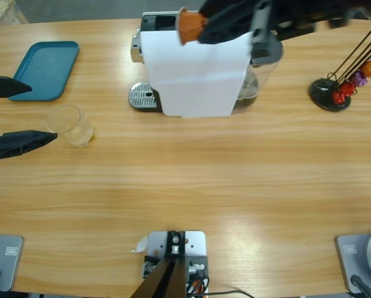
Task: Pour coffee
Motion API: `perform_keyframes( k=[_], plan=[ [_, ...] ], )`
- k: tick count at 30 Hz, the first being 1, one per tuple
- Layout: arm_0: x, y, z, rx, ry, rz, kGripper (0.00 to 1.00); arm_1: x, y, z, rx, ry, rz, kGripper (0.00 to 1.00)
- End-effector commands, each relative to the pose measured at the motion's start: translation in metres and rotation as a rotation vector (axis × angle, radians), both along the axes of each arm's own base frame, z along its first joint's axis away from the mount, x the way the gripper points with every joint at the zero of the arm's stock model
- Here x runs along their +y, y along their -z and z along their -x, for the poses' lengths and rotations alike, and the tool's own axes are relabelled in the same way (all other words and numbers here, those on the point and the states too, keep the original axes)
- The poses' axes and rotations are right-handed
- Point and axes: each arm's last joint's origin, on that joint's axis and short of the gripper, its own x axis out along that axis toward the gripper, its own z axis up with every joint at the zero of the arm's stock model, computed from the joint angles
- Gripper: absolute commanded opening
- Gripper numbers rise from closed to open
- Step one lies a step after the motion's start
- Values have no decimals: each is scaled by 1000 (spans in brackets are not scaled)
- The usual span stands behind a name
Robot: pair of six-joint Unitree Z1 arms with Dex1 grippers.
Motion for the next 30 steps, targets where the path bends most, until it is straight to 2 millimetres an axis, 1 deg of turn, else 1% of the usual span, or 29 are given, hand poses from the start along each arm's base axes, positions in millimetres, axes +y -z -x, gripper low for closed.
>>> perform_keyframes(
  k=[1, 4, 6, 11, 14, 21, 27, 30],
  plan=[
    [6, 11, 7, 27, 10, -10, 918, 57, 35, -40, 80, -77, 42, 0],
    [8, 13, 9, 29, 10, -12, 918, 69, 33, -51, 54, -84, 40, 0],
    [9, 13, 9, 29, 10, -11, 918, 71, 34, -57, 21, -76, 60, 0],
    [10, 17, 11, 38, 6, -15, 918, 61, 34, -74, 8, -20, 81, 0],
    [10, 16, 10, 38, 2, -7, 918, 60, 36, -84, 12, 18, 106, 0],
    [16, 20, 15, 41, -3, -2, 918, 64, 47, -93, -1, 43, 150, 0],
    [15, 21, 15, 45, -3, -8, 918, 55, 48, -101, 5, 71, 152, 0],
    [14, 22, 14, 49, -3, -12, 918, 56, 50, -103, 11, 73, 157, 2]
  ],
)
